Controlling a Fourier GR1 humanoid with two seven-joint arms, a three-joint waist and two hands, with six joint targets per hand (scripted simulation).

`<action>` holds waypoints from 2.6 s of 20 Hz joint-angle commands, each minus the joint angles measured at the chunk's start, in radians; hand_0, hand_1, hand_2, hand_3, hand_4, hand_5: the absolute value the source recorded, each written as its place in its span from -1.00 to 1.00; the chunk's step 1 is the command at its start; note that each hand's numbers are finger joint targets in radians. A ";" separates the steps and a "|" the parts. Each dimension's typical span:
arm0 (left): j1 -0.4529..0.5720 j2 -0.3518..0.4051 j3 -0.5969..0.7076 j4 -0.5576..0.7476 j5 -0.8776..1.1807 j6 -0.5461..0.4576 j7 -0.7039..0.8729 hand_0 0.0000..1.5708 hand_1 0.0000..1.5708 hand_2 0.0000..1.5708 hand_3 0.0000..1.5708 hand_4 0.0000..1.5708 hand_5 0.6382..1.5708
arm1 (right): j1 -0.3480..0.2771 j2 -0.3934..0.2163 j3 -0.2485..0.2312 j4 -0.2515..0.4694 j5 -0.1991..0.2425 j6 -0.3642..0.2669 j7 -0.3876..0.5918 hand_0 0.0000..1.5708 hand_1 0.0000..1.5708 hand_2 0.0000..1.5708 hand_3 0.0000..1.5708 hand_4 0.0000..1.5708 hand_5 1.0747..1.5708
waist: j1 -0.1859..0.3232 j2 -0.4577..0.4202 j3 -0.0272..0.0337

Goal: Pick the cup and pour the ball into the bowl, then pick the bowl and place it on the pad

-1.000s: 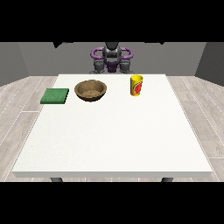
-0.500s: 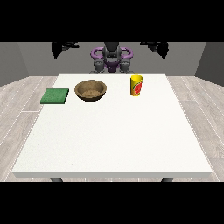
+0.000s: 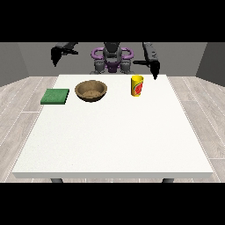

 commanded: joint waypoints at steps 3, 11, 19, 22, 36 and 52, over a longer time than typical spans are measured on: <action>-0.041 -0.029 0.018 0.239 -0.053 0.034 -0.279 -1.00 -1.00 -1.00 -1.00 -1.00 0.91 | -0.046 -0.007 -0.022 0.011 -0.018 0.006 -0.026 -1.00 -1.00 -1.00 -1.00 -1.00 1.00 | -0.028 0.082 -0.0006; -0.209 0.018 0.053 0.510 -0.057 0.072 -0.335 -1.00 -1.00 -1.00 -1.00 -1.00 0.88 | -0.045 -0.008 -0.032 0.119 -0.001 0.036 -0.097 -1.00 -1.00 -1.00 -1.00 -1.00 1.00 | -0.029 0.066 -0.0002; -0.288 -0.003 0.069 0.687 -0.067 0.110 -0.549 -1.00 -1.00 -1.00 -1.00 -1.00 0.90 | -0.112 -0.033 -0.033 0.150 0.011 0.057 -0.144 -1.00 -1.00 -1.00 -1.00 -1.00 1.00 | -0.040 0.171 -0.0005; -0.299 -0.012 0.061 0.745 -0.074 0.147 -0.524 -1.00 -1.00 -1.00 -1.00 -1.00 0.98 | -0.080 -0.025 -0.033 0.165 0.025 0.050 -0.162 -1.00 -1.00 -1.00 -1.00 -1.00 1.00 | -0.046 0.108 -0.0003; -0.221 -0.003 -0.122 0.615 -0.360 0.458 -0.290 0.71 0.71 1.00 1.00 0.95 0.43 | -0.082 -0.125 -0.108 0.309 -0.032 0.103 -0.045 -1.00 -1.00 -1.00 -1.00 -1.00 1.00 | -0.001 -0.107 0.0021; -0.521 0.193 -0.242 0.601 -0.696 0.551 0.246 0.89 0.89 1.00 1.00 1.00 0.36 | -0.115 -0.111 -0.087 0.372 -0.035 0.143 -0.077 -1.00 -1.00 -1.00 -1.00 -1.00 0.99 | -0.050 -0.110 0.0004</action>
